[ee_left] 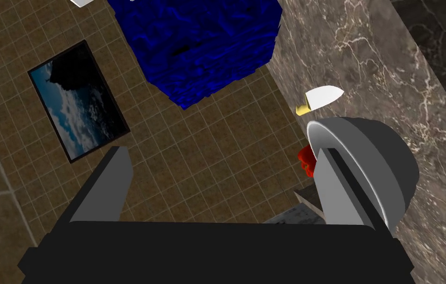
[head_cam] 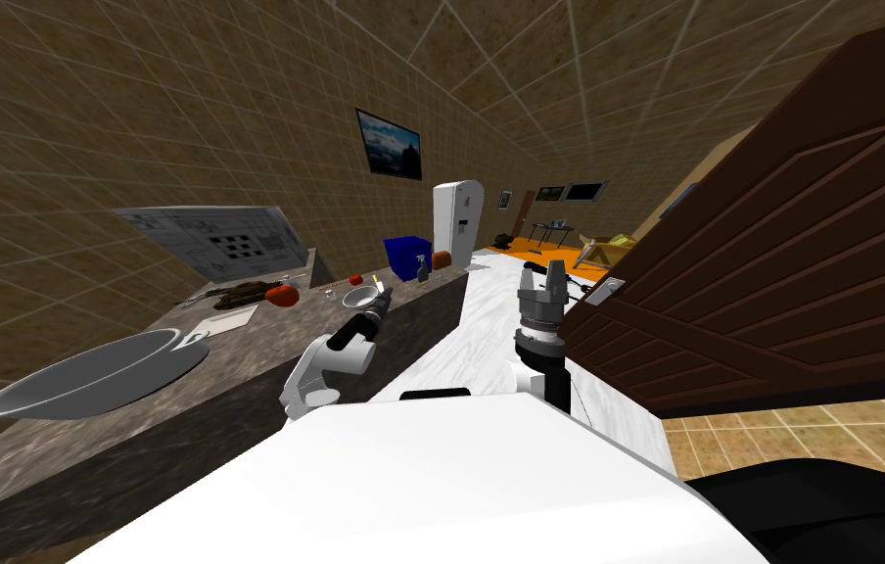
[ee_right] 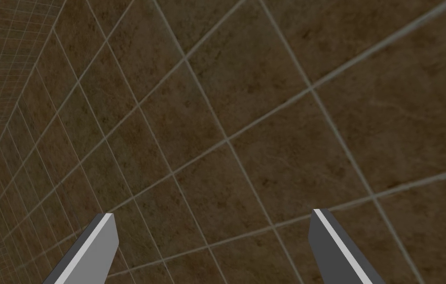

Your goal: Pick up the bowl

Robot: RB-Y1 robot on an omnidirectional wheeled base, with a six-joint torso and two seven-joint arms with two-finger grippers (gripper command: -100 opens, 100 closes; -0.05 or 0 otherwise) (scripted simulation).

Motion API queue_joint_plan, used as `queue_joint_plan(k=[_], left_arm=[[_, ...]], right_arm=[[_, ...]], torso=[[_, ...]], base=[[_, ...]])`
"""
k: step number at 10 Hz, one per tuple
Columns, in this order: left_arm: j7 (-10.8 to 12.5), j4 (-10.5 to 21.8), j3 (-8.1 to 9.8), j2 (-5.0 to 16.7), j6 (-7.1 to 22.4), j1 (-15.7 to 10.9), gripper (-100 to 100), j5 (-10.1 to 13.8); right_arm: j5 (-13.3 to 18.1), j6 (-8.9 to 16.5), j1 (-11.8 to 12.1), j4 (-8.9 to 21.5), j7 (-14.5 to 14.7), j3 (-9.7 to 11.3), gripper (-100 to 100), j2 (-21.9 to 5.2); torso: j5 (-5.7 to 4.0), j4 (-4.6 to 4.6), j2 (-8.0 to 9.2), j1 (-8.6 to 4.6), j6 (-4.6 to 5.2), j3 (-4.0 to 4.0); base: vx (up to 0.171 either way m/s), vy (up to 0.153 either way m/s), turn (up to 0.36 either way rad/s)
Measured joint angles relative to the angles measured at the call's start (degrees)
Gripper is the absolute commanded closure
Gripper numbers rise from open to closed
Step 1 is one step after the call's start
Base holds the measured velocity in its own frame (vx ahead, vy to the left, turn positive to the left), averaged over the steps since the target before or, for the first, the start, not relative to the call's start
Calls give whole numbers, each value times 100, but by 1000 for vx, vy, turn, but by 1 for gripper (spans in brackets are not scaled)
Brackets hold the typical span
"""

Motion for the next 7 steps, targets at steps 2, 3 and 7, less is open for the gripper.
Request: queue_joint_plan(k=[2,3,7], left_arm=[[-22,33,65,-12,279,-78,-100,-17],[-33,76,84,-37,411,-112,-100,-50],[-77,93,215,-48,1008,-270,-100,-59]], right_arm=[[0,0,0,0,0,0,0,0],[0,0,0,0,0,0,0,0],[0,0,0,0,0,0,0,0]], torso=[[0,0,0,0,1,0],[1,0,-1,2,0,-1],[1,0,2,2,-1,1]], base=[[23,8,-37],[13,9,1],[22,14,-26]])
